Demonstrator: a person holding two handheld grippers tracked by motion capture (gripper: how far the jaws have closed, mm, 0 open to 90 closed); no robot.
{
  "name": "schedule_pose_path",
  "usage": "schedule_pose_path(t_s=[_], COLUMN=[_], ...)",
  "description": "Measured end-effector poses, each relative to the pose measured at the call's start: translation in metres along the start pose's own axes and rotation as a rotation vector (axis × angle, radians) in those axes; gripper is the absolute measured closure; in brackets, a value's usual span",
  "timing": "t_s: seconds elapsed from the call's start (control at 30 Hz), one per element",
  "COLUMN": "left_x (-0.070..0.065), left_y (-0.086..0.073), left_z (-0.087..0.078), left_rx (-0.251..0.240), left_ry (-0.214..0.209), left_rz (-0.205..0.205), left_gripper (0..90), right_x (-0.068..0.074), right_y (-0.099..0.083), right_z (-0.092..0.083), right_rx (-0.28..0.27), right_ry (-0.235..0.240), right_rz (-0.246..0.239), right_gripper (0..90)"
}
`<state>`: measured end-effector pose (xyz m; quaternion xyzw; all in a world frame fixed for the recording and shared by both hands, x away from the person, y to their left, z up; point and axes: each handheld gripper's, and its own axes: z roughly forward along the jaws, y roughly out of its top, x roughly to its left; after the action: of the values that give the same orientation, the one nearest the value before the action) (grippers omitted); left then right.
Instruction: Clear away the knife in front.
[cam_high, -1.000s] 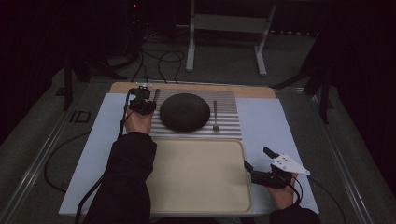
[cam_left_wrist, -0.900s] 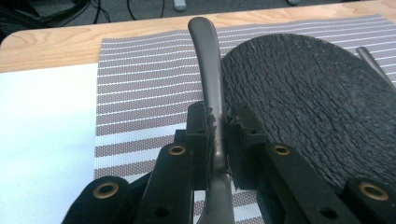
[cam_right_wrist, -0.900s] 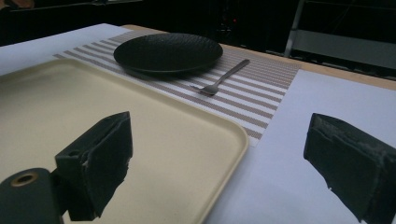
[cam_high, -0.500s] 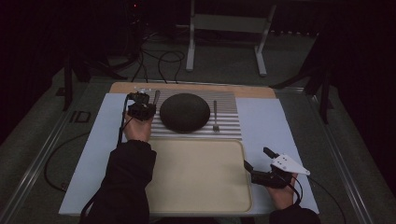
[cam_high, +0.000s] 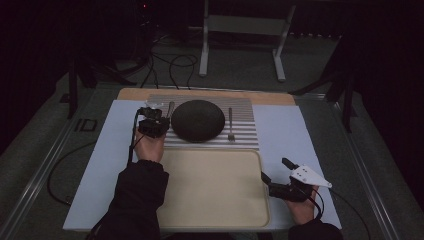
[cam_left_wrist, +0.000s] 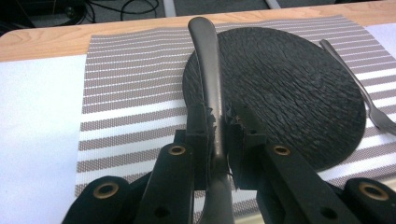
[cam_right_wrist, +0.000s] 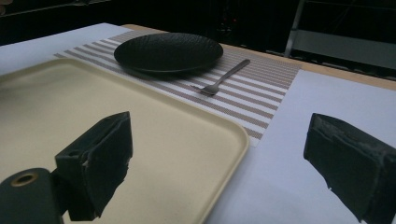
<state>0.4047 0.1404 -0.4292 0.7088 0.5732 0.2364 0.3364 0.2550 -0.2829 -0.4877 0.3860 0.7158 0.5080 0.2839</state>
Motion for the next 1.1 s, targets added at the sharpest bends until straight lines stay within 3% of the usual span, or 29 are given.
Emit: schedule_pose_path(t_s=[0.57,0.67,0.83,1.1], left_x=[-0.01,-0.014,-0.02,-0.022], left_y=[-0.022,-0.027,-0.035,-0.046], left_z=[-0.017,-0.019,-0.024,-0.029], left_rx=[-0.033,-0.034,-0.042,-0.048], left_ry=[0.003,0.031,0.035,0.018], left_rz=[0.009,0.035,0.051,0.038], left_gripper=[80.5,80.5,80.5,80.5], right_x=[0.001,0.001,0.001,0.001], right_y=[0.0,0.0,0.0,0.0], right_z=[0.0,0.0,0.0,0.001], right_rx=[0.001,0.001,0.004,0.003], right_ry=[0.002,0.002,0.003,0.004], right_rz=[-0.003,-0.003,-0.004,-0.004], right_gripper=[8.4,8.4,8.4,8.5])
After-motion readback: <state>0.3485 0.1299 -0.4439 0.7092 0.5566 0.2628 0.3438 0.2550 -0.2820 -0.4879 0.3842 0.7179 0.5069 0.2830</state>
